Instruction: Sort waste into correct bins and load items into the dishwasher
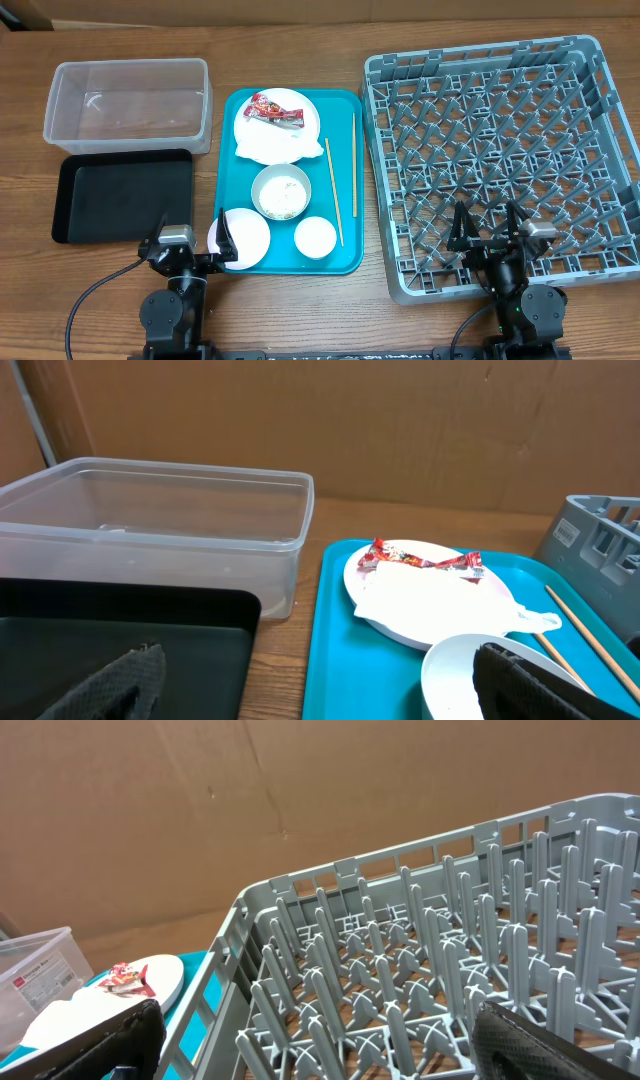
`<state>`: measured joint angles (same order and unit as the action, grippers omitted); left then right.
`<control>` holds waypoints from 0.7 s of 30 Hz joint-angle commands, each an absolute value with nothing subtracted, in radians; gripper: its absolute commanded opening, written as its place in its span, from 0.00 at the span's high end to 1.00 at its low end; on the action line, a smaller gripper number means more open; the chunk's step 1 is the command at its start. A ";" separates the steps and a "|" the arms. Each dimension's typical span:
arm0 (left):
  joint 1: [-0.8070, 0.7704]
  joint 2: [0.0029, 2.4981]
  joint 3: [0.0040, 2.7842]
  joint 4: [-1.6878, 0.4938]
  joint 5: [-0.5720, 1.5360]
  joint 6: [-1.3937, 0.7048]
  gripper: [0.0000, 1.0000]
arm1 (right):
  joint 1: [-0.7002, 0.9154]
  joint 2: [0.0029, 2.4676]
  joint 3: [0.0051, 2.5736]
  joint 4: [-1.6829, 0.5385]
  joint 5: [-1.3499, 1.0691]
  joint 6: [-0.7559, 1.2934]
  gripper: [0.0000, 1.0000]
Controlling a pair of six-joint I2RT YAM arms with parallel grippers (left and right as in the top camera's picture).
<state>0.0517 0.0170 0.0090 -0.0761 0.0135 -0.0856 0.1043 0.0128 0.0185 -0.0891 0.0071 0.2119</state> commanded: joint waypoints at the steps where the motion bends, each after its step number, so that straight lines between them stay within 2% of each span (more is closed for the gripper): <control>1: 0.045 0.006 0.005 -0.076 0.000 -0.075 0.00 | 0.096 0.003 0.008 -0.081 0.014 0.208 0.00; 12: 0.045 0.006 0.005 -0.066 0.073 -0.075 0.00 | 0.097 0.003 0.009 -0.006 -0.079 0.209 0.00; 16: 0.045 0.006 0.010 -0.025 0.143 -0.076 0.00 | 0.097 0.003 0.031 -0.016 -0.104 0.208 0.00; 21: 0.045 0.032 0.111 -0.076 0.157 -0.082 0.00 | 0.097 0.039 0.144 -0.078 -0.104 0.182 0.00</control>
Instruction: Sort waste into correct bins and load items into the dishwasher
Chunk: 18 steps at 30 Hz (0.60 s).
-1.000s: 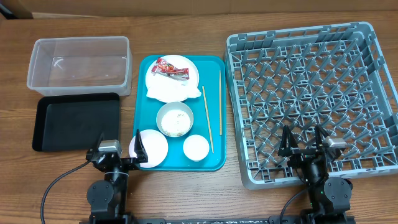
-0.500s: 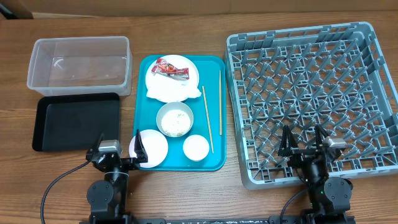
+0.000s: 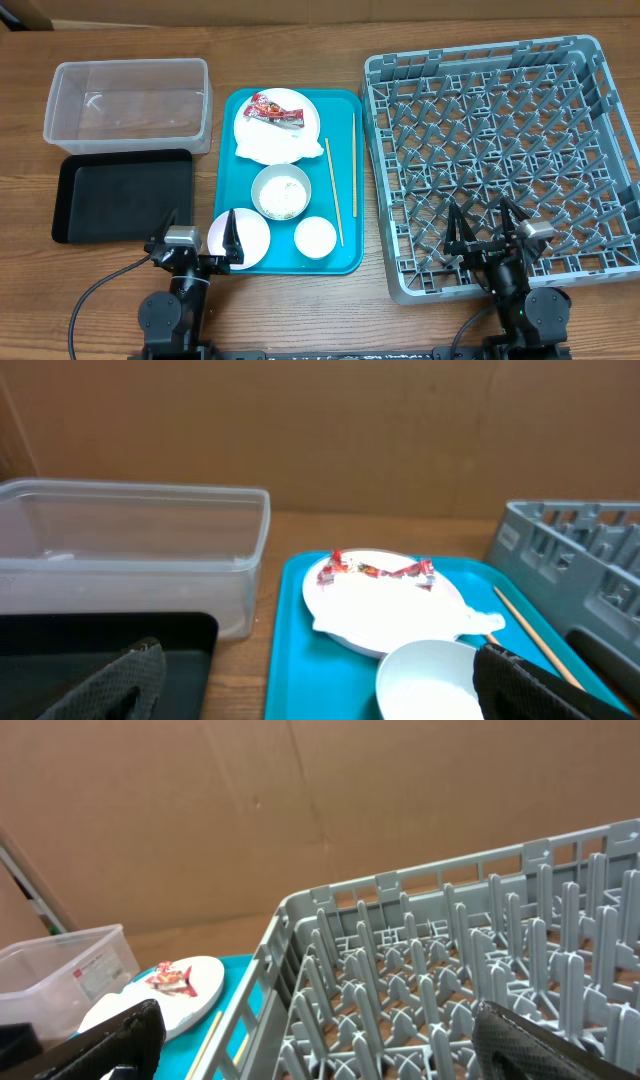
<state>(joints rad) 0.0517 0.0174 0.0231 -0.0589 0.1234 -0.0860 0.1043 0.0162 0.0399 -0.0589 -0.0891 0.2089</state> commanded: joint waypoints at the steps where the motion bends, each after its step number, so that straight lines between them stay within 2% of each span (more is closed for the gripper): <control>1: 0.045 0.052 0.140 -0.089 0.157 -0.079 0.00 | 0.097 0.060 0.178 -0.105 -0.104 0.164 0.00; 6: 0.045 0.229 0.300 -0.109 0.160 -0.064 0.00 | 0.097 0.195 0.350 -0.211 -0.102 0.093 0.00; 11: 0.045 0.507 0.531 -0.134 0.210 -0.075 0.00 | 0.097 0.392 0.546 -0.297 -0.092 0.077 0.00; 14: 0.045 0.700 0.726 -0.217 0.247 -0.075 0.00 | 0.097 0.509 0.663 -0.370 -0.090 0.077 0.00; 18: 0.041 0.995 1.073 -0.465 0.309 -0.074 0.00 | 0.097 0.677 0.828 -0.479 -0.091 0.077 0.00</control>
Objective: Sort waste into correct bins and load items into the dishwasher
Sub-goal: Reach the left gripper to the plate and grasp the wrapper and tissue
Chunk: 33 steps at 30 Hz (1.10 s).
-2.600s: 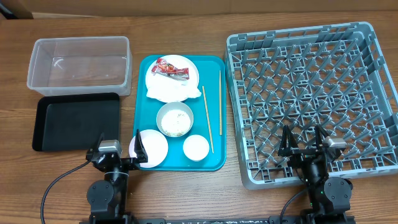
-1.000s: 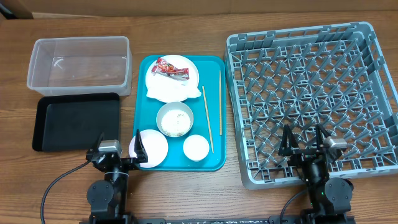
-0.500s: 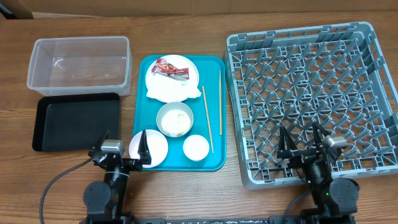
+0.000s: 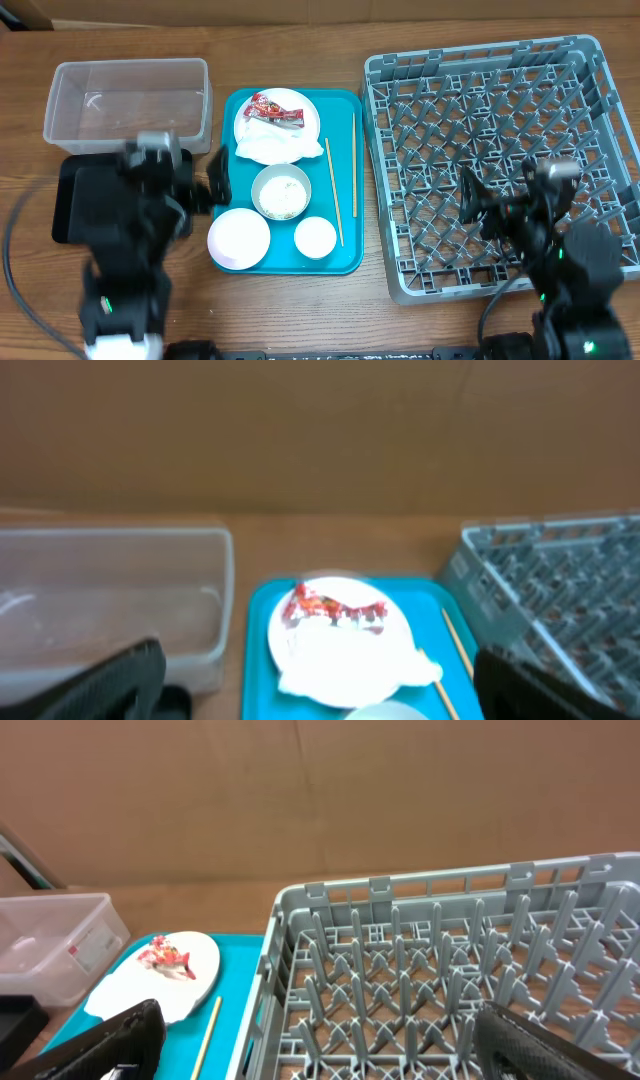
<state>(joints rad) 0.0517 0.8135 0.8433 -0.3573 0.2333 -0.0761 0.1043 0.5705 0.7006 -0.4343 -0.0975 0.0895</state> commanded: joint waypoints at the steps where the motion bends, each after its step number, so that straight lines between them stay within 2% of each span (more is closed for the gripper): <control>1: 0.033 1.085 1.182 -0.554 0.308 -0.074 0.00 | 0.097 0.718 0.869 -0.508 -0.091 0.077 0.00; 7: -0.050 1.571 1.786 -1.019 0.246 0.022 0.00 | 0.097 0.968 1.120 -0.712 -0.093 0.078 0.00; 10: -0.089 1.773 2.031 -1.156 0.237 0.031 0.00 | 0.097 1.066 1.212 -0.777 -0.118 0.078 0.00; 13: -0.106 1.919 2.162 -1.176 0.285 0.023 0.00 | 0.097 1.127 1.229 -0.777 -0.146 0.082 0.00; 19: -0.112 2.095 2.176 -1.102 0.380 0.017 0.00 | 0.097 1.199 1.229 -0.778 -0.221 0.082 0.00; 21: -0.114 2.145 2.176 -1.099 0.380 -0.066 0.14 | 0.097 1.208 1.229 -0.781 -0.223 0.082 0.00; 22: -0.118 2.168 2.176 -1.108 0.355 -0.147 0.14 | 0.097 1.210 1.229 -0.783 -0.223 0.082 0.00; 27: -0.157 2.261 2.176 -1.208 0.052 -0.600 0.07 | 0.097 1.212 1.229 -0.788 -0.222 0.081 0.00; 30: -0.194 2.304 2.176 -1.216 -0.007 -0.689 0.01 | 0.097 1.213 1.229 -0.797 -0.222 0.081 0.00; 33: -0.221 2.342 2.176 -1.188 -0.014 -0.735 0.00 | 0.097 1.213 1.229 -0.808 -0.222 0.081 0.00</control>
